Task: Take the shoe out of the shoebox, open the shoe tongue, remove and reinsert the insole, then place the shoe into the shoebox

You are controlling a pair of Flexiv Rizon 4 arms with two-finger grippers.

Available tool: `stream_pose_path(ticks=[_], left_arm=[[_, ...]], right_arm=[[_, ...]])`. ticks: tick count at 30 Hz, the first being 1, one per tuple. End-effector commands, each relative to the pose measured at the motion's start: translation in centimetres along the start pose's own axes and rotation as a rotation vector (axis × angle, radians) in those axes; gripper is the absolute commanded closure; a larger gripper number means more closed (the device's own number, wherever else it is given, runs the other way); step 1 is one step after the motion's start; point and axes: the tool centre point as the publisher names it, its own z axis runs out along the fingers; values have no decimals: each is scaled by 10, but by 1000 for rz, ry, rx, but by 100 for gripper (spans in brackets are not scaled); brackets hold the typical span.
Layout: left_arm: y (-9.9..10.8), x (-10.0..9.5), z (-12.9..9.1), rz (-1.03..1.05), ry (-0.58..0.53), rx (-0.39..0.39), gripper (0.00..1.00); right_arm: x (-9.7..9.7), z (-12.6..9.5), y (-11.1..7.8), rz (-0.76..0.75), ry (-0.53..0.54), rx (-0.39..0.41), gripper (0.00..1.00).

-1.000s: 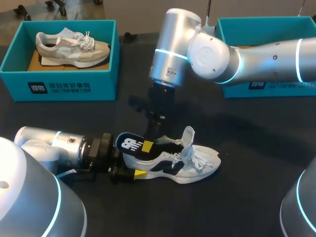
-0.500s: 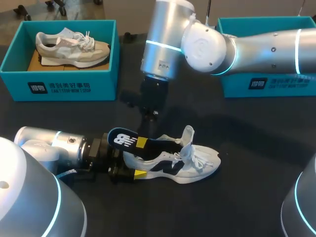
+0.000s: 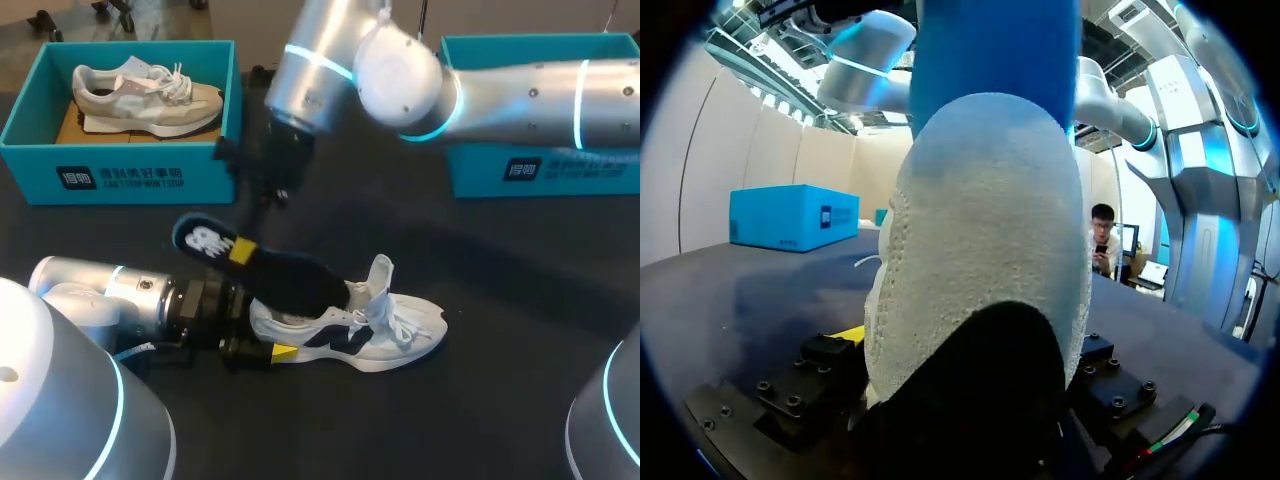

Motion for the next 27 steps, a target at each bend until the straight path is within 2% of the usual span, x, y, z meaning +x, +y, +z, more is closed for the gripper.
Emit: stream_pose_path(ticks=[1, 13, 15, 19, 22, 24, 25, 27], left_arm=[[2, 0, -1, 0, -2, -1, 100], [2, 0, -1, 0, -2, -1, 100], [2, 0, -1, 0, -2, -1, 100], [2, 0, -1, 0, -2, -1, 100], [2, 0, -1, 0, -2, -1, 100], [2, 0, -1, 0, -2, -1, 100], [2, 0, -1, 0, -2, -1, 100], [2, 0, -1, 0, -2, -1, 100]], right_arm=[[27, -34, 10, -29, -19, -82, 100], [27, -34, 10, -29, -19, -82, 100], [32, -37, 13, -88, -25, -132, 100], [57, -63, 19, -140, -90, -208, 100], [77, -81, 25, -186, -115, -309, 100], [93, -95, 28, -222, -90, -456, 100], [100, -100, 29, -229, -104, -487, 100], [100, -100, 29, -229, -104, -487, 100]])
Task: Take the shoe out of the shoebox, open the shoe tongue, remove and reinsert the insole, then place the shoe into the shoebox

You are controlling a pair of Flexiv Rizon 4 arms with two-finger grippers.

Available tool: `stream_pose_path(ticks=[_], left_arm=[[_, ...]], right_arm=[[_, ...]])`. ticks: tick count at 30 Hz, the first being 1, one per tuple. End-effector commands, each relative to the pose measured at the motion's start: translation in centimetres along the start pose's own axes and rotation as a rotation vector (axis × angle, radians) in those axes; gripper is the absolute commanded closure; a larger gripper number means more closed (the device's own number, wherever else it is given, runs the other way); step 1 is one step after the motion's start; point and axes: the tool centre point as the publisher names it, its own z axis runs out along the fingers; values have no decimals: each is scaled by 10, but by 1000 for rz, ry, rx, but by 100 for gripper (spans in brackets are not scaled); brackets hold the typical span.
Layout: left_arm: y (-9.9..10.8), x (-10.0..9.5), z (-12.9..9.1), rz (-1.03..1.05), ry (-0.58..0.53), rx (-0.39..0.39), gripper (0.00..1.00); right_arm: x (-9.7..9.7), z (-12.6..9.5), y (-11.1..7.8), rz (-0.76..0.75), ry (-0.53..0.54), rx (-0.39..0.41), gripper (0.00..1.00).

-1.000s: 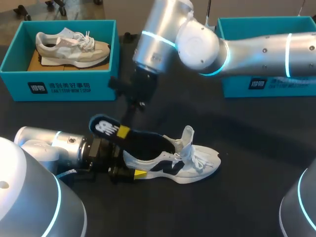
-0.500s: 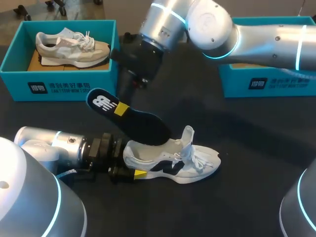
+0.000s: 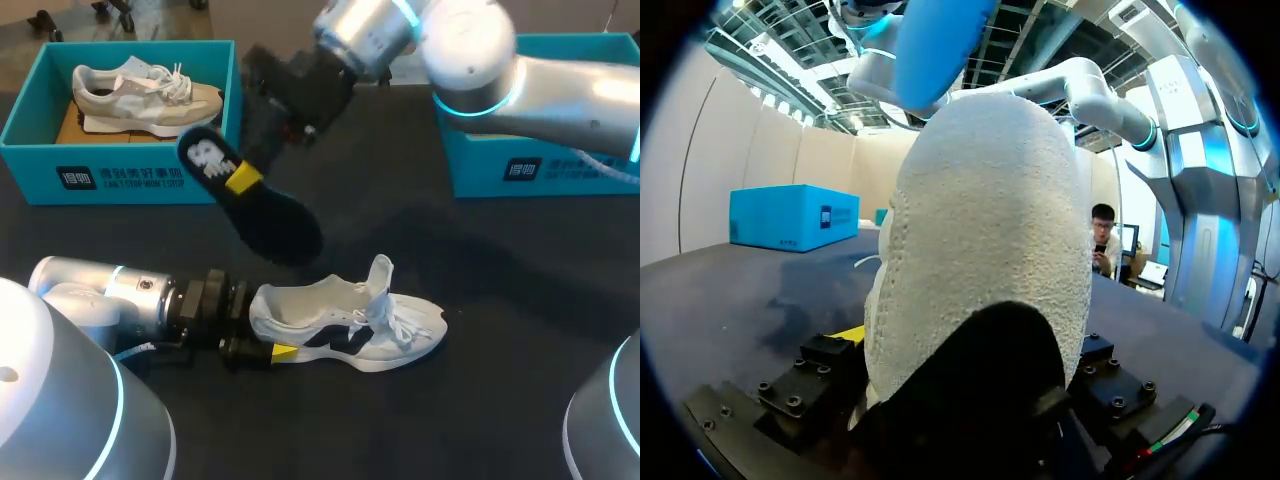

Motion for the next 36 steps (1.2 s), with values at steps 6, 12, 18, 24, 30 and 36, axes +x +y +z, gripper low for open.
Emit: stream_pose_path(ticks=[6, 12, 18, 24, 30, 36], left_arm=[[2, 0, 0, 0, -2, -1, 100], [2, 0, 0, 0, -2, -1, 100], [2, 0, 0, 0, -2, -1, 100], [2, 0, 0, 0, -2, -1, 100], [2, 0, 0, 0, -2, -1, 100], [2, 0, 0, 0, -2, -1, 100]], right_arm=[[34, -14, -12, -28, -79, -170, 100], [34, -14, -12, -28, -79, -170, 100], [73, -64, -4, -96, -206, -298, 100], [120, -105, 16, -144, -325, -376, 100], [134, -115, 27, -84, -368, -492, 100], [134, -115, 27, -84, -368, -492, 100]])
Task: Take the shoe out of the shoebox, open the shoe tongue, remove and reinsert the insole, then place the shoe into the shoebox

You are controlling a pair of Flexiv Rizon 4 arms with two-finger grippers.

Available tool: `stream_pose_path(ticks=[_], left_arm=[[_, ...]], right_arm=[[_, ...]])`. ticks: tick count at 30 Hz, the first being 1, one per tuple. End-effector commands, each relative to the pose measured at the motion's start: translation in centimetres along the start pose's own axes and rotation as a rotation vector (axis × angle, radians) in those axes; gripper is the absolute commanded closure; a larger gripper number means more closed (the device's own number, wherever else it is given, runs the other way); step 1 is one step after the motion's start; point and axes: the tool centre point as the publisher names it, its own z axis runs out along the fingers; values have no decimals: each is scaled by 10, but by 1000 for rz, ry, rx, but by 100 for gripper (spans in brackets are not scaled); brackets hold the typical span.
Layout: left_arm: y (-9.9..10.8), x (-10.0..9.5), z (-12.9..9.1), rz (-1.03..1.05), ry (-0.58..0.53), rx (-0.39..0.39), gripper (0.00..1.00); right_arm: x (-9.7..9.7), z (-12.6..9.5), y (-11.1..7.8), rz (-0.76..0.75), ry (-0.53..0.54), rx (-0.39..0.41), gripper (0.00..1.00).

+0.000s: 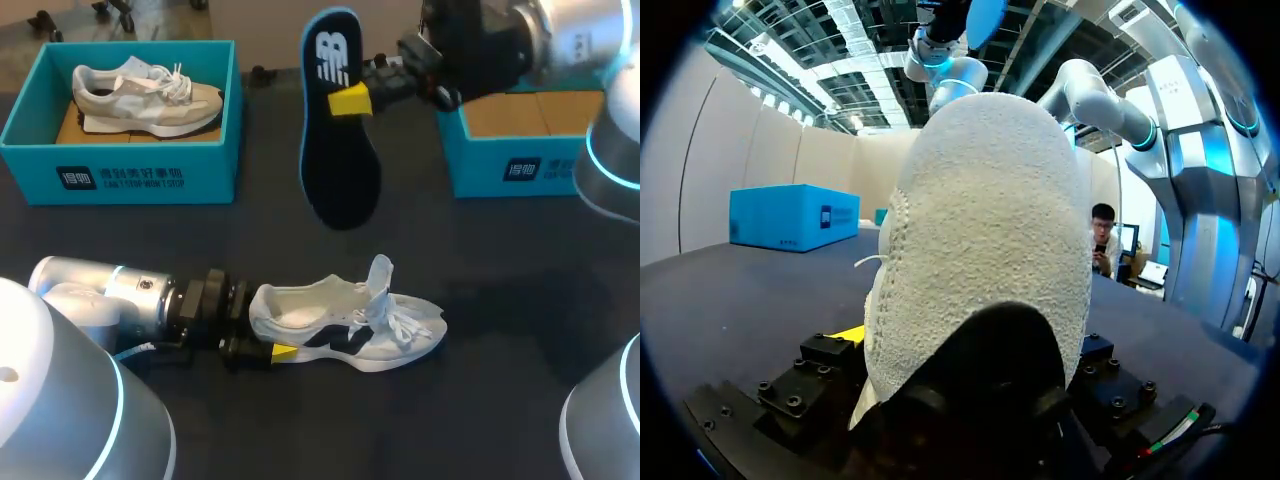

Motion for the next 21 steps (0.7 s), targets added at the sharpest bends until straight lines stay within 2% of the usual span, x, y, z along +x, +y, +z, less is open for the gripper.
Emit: stream_pose_path(ticks=[1, 4, 5, 8, 13, 14, 15, 21], left_arm=[[2, 0, 0, 0, -1, 0, 100], [2, 0, 0, 0, -1, 0, 100], [2, 0, 0, 0, -1, 0, 100], [2, 0, 0, 0, -1, 0, 100], [2, 0, 0, 0, -1, 0, 100], [2, 0, 0, 0, -1, 0, 100], [2, 0, 0, 0, -1, 0, 100], [2, 0, 0, 0, -1, 0, 100]], right_arm=[[14, -1, -5, -1, -111, -18, 100], [14, -1, -5, -1, -111, -18, 100], [17, -7, -7, 16, -130, -38, 100], [30, -26, -5, 87, -190, -29, 100], [48, -47, 1, 129, -225, -30, 100], [51, -49, 2, 139, -227, -25, 100], [55, -51, 3, 171, -219, 33, 100], [55, -51, 3, 171, -219, 33, 100]])
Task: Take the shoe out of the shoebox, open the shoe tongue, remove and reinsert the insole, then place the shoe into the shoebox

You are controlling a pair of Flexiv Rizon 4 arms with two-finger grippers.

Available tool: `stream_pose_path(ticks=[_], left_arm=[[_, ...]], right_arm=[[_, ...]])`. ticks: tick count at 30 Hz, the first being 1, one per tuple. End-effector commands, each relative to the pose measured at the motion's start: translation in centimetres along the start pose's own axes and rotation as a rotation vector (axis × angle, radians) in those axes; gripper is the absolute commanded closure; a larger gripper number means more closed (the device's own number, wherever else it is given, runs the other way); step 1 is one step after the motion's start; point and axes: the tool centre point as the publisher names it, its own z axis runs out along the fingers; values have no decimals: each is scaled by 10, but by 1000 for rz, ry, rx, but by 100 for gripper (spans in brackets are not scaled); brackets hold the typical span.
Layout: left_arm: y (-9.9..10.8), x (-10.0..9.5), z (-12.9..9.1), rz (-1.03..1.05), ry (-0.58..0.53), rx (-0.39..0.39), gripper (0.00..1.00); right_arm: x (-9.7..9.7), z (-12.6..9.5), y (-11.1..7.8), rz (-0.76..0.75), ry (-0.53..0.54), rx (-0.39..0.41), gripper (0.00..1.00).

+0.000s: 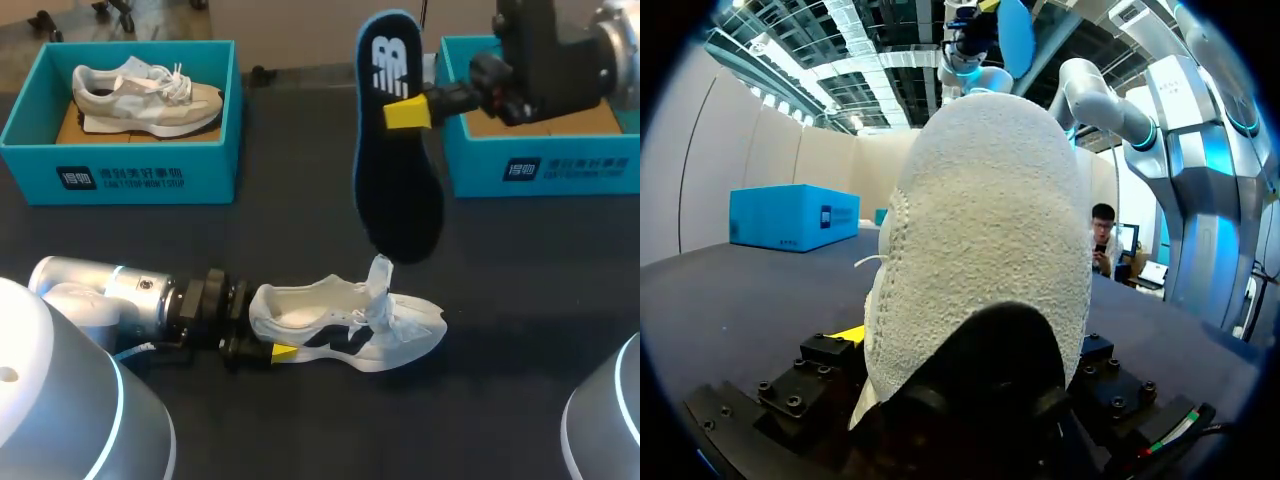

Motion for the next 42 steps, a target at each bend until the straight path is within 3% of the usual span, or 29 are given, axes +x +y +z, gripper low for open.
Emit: stream_pose_path(ticks=[1, 5, 6, 18, 28, 29, 31, 33, 34, 35, 42], left_arm=[[2, 0, 0, 0, -1, 0, 100], [2, 0, 0, 0, -1, 0, 100], [2, 0, 0, 0, -1, 0, 100], [2, 0, 0, 0, -1, 0, 100], [2, 0, 0, 0, -1, 0, 100], [2, 0, 0, 0, -1, 0, 96], [2, 0, 0, -4, 5, 4, 73], [3, -1, 0, -13, -1, 8, 35], [3, -2, 0, -13, -1, 8, 22], [3, -2, -1, -13, -4, 9, 0], [1, 2, -8, -39, 21, 10, 0]], right_arm=[[7, -7, 1, 2, -63, 10, 100], [7, -7, 1, 2, -63, 10, 100], [8, -12, 0, 0, -62, -31, 100], [34, -28, -7, 28, -111, -34, 100], [34, -28, -7, 28, -111, -34, 100], [34, -28, -7, 28, -111, -34, 100], [34, -28, -7, 28, -111, -34, 100], [34, -28, -7, 28, -111, -34, 100], [34, -28, -7, 28, -111, -34, 100], [34, -28, -7, 28, -111, -34, 100], [34, -28, -7, 28, -111, -34, 100]])
